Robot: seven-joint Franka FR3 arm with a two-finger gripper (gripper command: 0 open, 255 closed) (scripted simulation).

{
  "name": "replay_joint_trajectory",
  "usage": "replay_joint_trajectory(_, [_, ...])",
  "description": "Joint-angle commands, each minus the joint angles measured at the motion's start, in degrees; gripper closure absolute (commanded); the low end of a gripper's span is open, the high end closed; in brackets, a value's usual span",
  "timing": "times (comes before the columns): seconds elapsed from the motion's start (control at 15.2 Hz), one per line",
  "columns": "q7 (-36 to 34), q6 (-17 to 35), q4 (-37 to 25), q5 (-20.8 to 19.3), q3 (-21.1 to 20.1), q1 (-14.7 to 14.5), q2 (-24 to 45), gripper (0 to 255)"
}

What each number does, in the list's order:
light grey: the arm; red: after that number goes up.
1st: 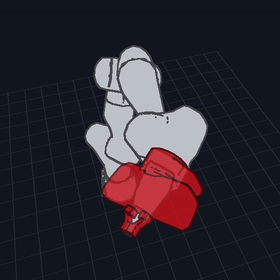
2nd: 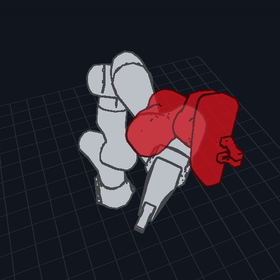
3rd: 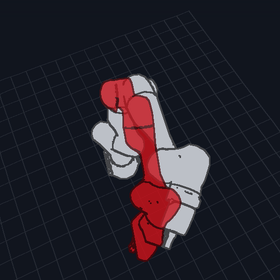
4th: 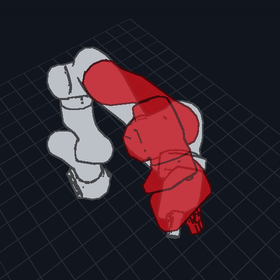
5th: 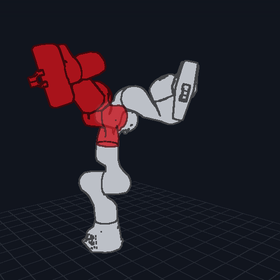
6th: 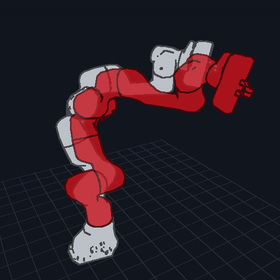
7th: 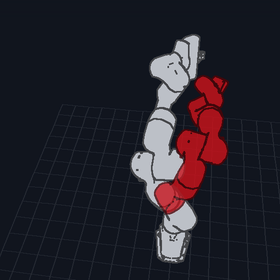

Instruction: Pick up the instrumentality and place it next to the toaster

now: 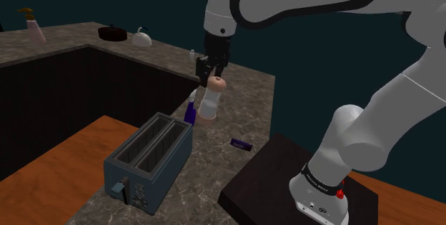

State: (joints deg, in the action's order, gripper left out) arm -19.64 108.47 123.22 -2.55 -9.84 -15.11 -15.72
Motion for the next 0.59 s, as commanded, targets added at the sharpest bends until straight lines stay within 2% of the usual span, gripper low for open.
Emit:
replay_joint_trajectory(0.0, [-2.99,-0.42,-0.33,0.49,-1.93,-1.21,0.11,255])
replay_joint_trajectory(0.53, [-14.54,-1.83,-4.66,1.32,-9.39,-5.56,3.75,255])
